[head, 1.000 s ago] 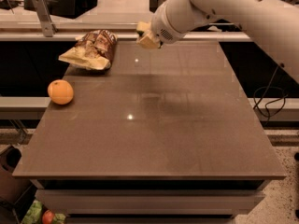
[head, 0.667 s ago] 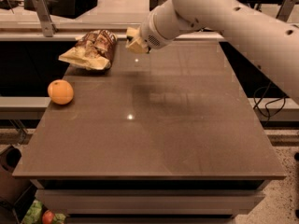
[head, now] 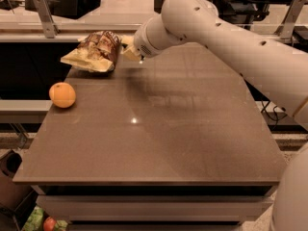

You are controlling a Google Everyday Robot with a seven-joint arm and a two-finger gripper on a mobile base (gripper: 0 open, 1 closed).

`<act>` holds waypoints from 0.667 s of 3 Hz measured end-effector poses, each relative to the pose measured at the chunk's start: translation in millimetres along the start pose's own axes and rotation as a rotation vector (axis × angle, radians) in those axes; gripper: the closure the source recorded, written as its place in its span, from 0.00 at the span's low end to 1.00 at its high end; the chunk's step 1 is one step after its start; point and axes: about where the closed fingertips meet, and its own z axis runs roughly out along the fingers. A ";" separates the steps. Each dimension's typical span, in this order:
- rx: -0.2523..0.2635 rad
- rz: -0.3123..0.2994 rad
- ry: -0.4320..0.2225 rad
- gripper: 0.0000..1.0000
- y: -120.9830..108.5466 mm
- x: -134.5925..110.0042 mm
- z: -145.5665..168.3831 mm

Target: Move sponge near brown chip bag

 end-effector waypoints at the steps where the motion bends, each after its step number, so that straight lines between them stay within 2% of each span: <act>1: 0.033 0.008 0.022 1.00 -3.7 8.4 18.8; 2: 0.060 0.026 0.048 1.00 -8.4 18.5 33.9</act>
Offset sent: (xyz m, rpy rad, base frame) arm 0.0396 0.0022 -0.0460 -0.0432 -0.0069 -0.1298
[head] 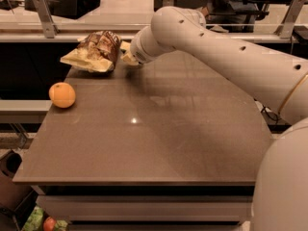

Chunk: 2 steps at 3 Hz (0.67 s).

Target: Move sponge near brown chip bag

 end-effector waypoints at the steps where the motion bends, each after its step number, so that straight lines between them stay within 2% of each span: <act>1: -0.004 0.000 -0.001 0.82 1.4 -0.9 0.2; 2: -0.007 -0.001 -0.001 0.58 2.9 -1.1 1.7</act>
Offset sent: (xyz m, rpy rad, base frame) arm -0.0009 0.0012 0.0000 0.0012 0.0019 0.0029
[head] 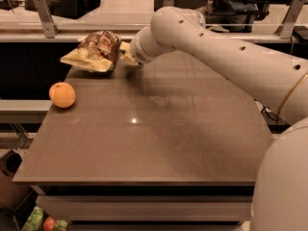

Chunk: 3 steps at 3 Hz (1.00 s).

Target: Move sponge near brown chip bag

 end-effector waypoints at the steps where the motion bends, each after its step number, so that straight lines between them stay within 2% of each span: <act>1: -0.003 -0.001 0.000 0.35 1.5 -0.2 1.5; 2: -0.006 -0.002 0.001 0.12 2.9 -0.4 3.0; 3: -0.009 -0.002 0.001 0.00 4.2 -0.6 4.3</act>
Offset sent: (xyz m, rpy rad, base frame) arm -0.0003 0.0015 -0.0011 -0.0005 0.0017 0.0023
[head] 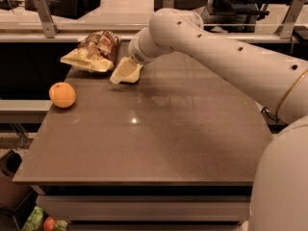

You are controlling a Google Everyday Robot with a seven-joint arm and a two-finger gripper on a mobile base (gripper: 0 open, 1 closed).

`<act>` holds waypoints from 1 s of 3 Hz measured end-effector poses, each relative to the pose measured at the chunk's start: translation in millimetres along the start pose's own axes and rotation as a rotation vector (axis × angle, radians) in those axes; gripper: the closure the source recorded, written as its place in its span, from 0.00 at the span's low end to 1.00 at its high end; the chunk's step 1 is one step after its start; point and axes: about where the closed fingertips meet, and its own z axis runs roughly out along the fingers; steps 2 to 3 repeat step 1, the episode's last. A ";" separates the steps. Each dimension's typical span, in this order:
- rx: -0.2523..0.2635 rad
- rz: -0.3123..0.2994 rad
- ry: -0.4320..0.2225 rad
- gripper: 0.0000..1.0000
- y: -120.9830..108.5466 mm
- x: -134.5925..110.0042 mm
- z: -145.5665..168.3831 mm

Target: Move sponge near brown chip bag

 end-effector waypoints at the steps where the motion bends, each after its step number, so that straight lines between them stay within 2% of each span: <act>1: 0.000 0.000 0.000 0.00 0.1 0.0 0.1; 3: 0.000 0.000 0.000 0.00 0.1 0.0 0.1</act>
Offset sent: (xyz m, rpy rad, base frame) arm 0.0000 0.0000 0.0000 0.0000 0.0000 0.0000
